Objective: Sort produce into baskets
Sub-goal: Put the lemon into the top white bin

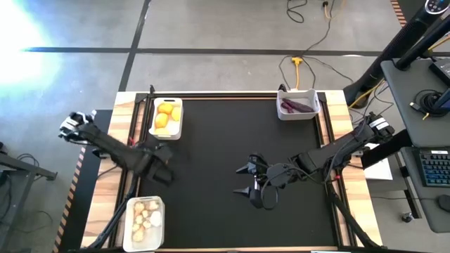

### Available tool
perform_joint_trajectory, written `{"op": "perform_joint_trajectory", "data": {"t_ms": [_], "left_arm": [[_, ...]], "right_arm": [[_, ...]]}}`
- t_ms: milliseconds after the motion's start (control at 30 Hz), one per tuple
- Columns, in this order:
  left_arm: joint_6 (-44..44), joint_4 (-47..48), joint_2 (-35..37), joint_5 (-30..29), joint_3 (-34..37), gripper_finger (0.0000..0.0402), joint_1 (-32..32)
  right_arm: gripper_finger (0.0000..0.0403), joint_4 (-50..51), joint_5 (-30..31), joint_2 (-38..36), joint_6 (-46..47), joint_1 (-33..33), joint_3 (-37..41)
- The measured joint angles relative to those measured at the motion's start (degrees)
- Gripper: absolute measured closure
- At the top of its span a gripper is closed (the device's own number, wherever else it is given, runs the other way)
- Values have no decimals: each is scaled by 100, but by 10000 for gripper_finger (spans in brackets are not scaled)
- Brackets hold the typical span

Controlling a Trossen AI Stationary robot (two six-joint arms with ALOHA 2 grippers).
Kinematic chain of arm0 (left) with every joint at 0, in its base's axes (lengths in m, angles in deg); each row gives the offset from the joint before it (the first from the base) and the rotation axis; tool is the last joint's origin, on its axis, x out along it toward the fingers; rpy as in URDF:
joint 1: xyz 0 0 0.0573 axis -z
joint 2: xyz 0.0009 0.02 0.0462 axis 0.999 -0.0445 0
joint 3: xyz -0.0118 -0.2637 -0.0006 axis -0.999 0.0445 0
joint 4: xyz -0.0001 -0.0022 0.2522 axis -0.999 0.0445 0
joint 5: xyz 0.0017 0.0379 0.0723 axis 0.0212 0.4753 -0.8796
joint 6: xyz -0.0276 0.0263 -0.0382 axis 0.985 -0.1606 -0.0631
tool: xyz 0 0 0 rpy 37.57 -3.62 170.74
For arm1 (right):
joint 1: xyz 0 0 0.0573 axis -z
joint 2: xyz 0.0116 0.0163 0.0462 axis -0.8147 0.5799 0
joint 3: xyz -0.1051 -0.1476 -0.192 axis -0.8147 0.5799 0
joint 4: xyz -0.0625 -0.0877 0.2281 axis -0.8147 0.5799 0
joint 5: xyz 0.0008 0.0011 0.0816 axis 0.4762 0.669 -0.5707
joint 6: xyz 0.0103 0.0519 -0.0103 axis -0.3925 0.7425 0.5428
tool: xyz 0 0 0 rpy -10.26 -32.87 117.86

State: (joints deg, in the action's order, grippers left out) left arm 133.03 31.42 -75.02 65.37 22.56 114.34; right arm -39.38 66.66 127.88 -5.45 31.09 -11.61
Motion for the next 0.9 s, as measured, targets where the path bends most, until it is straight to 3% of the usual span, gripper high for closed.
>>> {"op": "perform_joint_trajectory", "data": {"t_ms": [200,367,500,667,900], "left_arm": [[-1394,474,290,-828,-571,200,-2037],[-2692,-416,226,-952,-443,199,-4021],[-3573,-1448,47,-794,-222,193,-5127],[-3966,-2039,-302,-714,-165,165,-5762],[-4032,-2086,-881,-674,-163,140,-5840]], "right_arm": [[39,-139,2,-7,-414,52,2],[39,97,-7,7,-589,-21,13],[39,651,-35,23,-466,-142,20],[39,1121,-33,24,-178,-262,24],[39,1192,-468,26,-56,-315,24]]}}
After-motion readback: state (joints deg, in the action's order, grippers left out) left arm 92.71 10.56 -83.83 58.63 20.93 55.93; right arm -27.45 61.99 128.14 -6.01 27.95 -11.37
